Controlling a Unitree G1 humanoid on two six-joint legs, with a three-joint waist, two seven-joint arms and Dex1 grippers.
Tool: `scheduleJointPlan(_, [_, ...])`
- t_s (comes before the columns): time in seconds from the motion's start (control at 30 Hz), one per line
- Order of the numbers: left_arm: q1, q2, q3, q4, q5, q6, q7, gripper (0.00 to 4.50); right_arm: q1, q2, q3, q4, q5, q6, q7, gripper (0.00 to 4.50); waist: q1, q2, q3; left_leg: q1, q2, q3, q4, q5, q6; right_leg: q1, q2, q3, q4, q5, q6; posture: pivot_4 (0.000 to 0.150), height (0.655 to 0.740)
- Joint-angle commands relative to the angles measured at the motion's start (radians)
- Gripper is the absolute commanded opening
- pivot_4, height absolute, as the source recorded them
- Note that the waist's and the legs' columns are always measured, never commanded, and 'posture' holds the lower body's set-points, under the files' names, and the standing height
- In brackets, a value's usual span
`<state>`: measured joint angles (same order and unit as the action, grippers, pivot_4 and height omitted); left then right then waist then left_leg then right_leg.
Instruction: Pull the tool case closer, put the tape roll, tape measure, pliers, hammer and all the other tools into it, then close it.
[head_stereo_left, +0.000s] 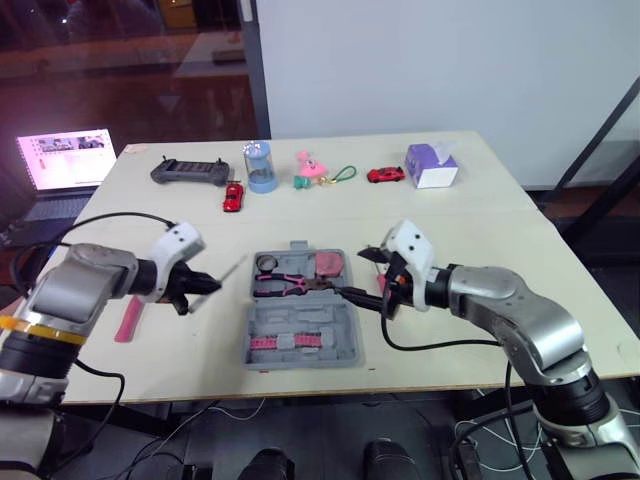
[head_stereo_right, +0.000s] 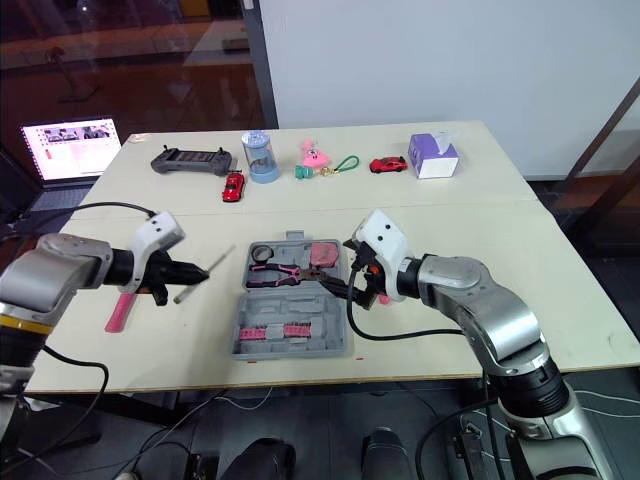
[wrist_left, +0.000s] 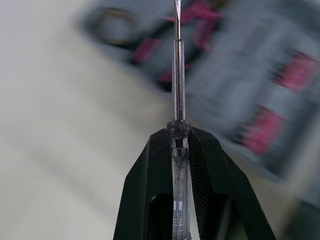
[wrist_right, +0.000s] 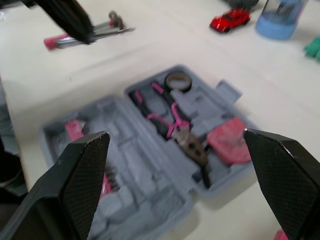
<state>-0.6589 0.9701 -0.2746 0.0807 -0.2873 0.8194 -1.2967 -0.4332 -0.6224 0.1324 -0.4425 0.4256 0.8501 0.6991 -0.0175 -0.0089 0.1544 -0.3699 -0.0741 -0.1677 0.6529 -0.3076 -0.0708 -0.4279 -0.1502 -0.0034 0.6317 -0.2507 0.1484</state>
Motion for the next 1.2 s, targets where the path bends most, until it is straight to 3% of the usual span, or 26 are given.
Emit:
scheduleJointPlan(0.03, [-0.112, 0.006, -0.109, 0.049, 0.061, -0.048, -0.145, 0.03, 0.005, -0.025, -0.006, -0.031, -0.006, -0.043, 0.027, 4.50, -0.001, 0.000, 0.000, 0.000, 0.000, 0.000, 0.000, 0.000, 0.000, 0.000, 0.000, 0.000, 0.000, 0.000, 0.000, 0.150, 0.7400])
scheduleJointPlan(0.17, [-0.208, -0.065, -0.254, 0.156, 0.194, -0.184, -0.213, 0.03, 0.012, -0.036, 0.017, -0.029, -0.018, -0.055, 0.039, 4.50, -0.003, 0.000, 0.000, 0.000, 0.000, 0.000, 0.000, 0.000, 0.000, 0.000, 0.000, 0.000, 0.000, 0.000, 0.000, 0.150, 0.7400])
scheduleJointPlan(0.33, [-0.279, -0.169, -0.321, 0.253, 0.297, -0.268, -0.220, 0.03, 0.016, -0.038, 0.030, -0.031, -0.027, -0.061, 0.049, 4.50, -0.006, -0.001, 0.001, -0.002, 0.000, 0.000, 0.002, 0.000, 0.000, 0.000, 0.000, -0.001, 0.000, 0.000, 0.000, 0.150, 0.7400])
scheduleJointPlan(0.57, [-0.395, -0.346, -0.385, 0.455, 0.454, -0.397, -0.141, 0.03, 0.018, -0.043, 0.037, -0.030, -0.034, -0.067, 0.062, 4.50, 0.000, -0.003, 0.002, -0.005, -0.001, -0.001, 0.010, -0.001, 0.003, 0.001, 0.000, -0.002, 0.000, 0.001, 0.003, 0.150, 0.7400])
scheduleJointPlan(1.2, [-0.407, -0.460, -0.415, 0.506, 0.627, -0.478, -0.148, 0.03, 0.037, -0.024, 0.020, -0.088, -0.010, -0.012, 0.010, 4.50, -0.003, -0.003, 0.003, -0.005, -0.001, -0.001, 0.011, -0.002, 0.003, 0.001, 0.000, -0.002, 0.000, 0.002, 0.004, 0.150, 0.7400])
